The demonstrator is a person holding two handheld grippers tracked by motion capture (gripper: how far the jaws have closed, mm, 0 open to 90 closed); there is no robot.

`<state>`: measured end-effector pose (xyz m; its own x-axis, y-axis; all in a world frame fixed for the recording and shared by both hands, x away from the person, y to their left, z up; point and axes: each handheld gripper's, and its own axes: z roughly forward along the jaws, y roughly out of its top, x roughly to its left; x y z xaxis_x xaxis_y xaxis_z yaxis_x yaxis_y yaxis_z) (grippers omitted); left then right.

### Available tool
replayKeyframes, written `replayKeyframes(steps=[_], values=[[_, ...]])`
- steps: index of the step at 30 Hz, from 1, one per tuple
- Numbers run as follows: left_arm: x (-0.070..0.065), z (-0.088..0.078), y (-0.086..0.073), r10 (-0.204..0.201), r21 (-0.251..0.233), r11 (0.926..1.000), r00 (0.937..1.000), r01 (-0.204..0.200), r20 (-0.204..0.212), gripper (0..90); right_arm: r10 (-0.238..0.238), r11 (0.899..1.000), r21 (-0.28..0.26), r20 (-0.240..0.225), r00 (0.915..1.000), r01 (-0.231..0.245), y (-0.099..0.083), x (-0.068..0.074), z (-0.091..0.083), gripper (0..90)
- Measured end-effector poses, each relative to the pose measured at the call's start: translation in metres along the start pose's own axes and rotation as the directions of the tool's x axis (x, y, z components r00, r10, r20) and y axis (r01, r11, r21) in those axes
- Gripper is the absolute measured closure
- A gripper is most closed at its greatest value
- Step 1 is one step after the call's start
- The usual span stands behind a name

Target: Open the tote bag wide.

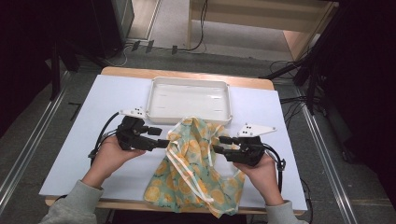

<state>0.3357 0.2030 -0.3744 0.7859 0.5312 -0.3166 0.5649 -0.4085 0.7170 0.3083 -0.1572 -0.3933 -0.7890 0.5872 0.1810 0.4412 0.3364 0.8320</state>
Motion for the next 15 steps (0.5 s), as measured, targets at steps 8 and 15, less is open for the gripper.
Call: replayKeyframes(steps=[8,15], values=[[-0.004,0.006,0.002,0.004,-0.003,1.0000,1.0000,-0.004,0.004,35.1,0.004,1.000,0.021,-0.005,1.0000,-0.004,-0.006,0.001,0.010,56.1],[-0.002,0.015,-0.001,-0.008,0.008,0.9999,1.0000,0.008,0.001,36.7,0.024,0.999,0.034,-0.005,0.9997,-0.023,-0.011,0.000,0.020,54.4]])
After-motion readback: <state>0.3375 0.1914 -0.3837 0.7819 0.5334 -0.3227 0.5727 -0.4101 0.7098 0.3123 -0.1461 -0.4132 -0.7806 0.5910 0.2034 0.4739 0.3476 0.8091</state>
